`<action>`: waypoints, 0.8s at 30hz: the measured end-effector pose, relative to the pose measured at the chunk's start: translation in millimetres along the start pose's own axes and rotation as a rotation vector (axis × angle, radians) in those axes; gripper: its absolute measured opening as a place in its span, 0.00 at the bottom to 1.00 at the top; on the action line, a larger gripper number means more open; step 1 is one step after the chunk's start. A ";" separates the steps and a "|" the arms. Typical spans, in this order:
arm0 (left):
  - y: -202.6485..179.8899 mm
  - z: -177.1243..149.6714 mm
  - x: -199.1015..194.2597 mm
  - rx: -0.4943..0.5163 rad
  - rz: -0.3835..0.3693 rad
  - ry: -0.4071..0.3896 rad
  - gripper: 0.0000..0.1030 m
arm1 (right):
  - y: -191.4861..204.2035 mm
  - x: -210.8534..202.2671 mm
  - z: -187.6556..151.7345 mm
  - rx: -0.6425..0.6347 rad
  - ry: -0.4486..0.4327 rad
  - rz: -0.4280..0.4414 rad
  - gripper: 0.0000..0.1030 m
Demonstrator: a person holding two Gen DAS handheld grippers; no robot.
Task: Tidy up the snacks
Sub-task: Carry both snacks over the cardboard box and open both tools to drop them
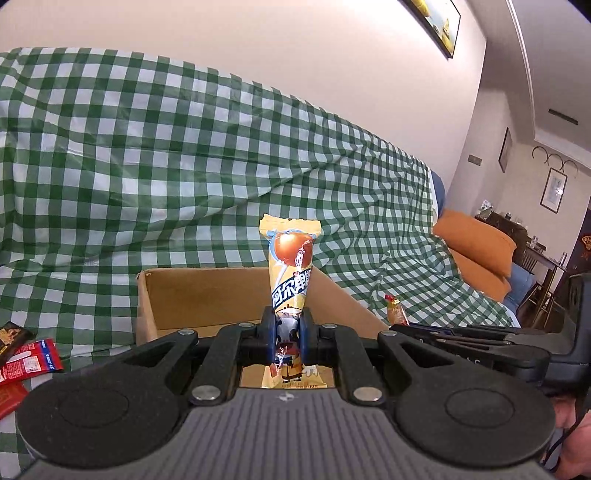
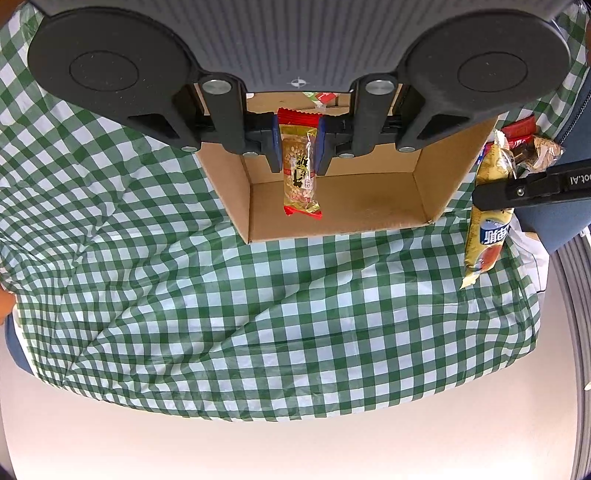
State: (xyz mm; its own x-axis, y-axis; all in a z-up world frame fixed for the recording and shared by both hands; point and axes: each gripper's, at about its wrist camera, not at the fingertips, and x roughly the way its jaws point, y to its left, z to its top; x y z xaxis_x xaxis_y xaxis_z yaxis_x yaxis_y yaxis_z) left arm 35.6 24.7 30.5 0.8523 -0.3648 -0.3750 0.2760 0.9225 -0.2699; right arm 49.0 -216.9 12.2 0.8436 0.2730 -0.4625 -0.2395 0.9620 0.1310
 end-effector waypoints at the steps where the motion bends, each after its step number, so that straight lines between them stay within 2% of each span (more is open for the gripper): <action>1: 0.1 -0.3 0.7 -0.001 -0.001 0.002 0.12 | 0.2 0.6 -0.1 -0.002 0.002 0.001 0.18; 21: -3.5 0.1 1.3 0.007 -0.010 -0.008 0.12 | 0.5 3.4 0.9 -0.021 0.005 0.009 0.18; 24: -2.3 -0.1 2.7 -0.001 -0.033 0.006 0.12 | 0.8 3.3 0.9 -0.021 0.007 0.008 0.18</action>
State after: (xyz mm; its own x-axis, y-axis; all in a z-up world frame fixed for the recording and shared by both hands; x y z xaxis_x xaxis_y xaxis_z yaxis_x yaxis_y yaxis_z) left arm 37.2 21.5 30.1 0.8397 -0.3962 -0.3714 0.3039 0.9096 -0.2833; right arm 52.1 -215.2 11.6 0.8384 0.2805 -0.4673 -0.2561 0.9596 0.1165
